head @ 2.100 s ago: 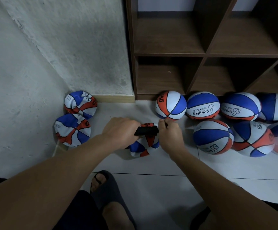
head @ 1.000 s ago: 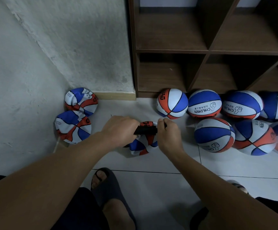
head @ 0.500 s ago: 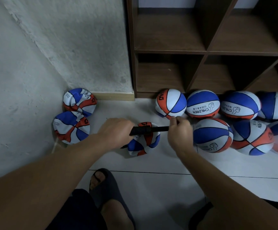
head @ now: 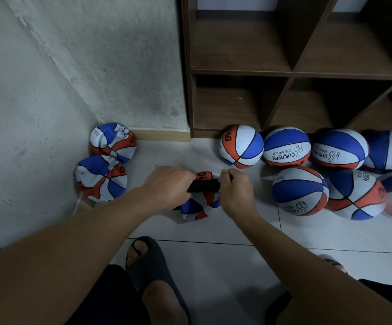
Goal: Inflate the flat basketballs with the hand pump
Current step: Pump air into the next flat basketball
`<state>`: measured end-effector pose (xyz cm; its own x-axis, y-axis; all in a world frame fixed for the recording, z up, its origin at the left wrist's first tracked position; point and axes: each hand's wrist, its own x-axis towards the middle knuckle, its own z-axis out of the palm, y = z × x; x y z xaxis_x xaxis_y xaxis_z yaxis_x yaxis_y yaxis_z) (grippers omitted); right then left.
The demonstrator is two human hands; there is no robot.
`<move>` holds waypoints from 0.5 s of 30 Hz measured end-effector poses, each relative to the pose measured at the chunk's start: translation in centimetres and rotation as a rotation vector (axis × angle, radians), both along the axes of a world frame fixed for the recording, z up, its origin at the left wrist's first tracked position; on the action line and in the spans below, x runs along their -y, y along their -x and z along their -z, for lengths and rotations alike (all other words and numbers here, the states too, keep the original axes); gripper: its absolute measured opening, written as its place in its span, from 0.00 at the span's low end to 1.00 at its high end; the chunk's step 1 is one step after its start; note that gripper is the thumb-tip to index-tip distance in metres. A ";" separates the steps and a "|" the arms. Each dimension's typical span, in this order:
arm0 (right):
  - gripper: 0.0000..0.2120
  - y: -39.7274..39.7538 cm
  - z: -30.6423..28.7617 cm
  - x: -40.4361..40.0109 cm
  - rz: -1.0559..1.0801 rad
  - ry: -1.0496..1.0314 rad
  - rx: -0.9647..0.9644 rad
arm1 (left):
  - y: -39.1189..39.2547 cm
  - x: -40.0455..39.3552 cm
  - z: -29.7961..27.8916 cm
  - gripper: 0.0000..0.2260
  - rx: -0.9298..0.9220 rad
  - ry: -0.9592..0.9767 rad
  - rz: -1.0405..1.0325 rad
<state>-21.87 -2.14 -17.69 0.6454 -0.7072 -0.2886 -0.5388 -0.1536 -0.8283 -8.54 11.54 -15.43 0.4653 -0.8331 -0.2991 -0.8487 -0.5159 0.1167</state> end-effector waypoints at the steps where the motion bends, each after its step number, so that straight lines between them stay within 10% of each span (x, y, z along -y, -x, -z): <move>1: 0.19 0.0 -0.1 0.3 -0.008 -0.001 -0.006 | 0.0 0.0 0.1 0.11 0.002 0.014 0.001; 15: 0.15 1.0 -0.5 5.1 0.223 -0.059 -0.004 | -0.9 -0.2 0.5 0.14 0.023 -0.001 -0.085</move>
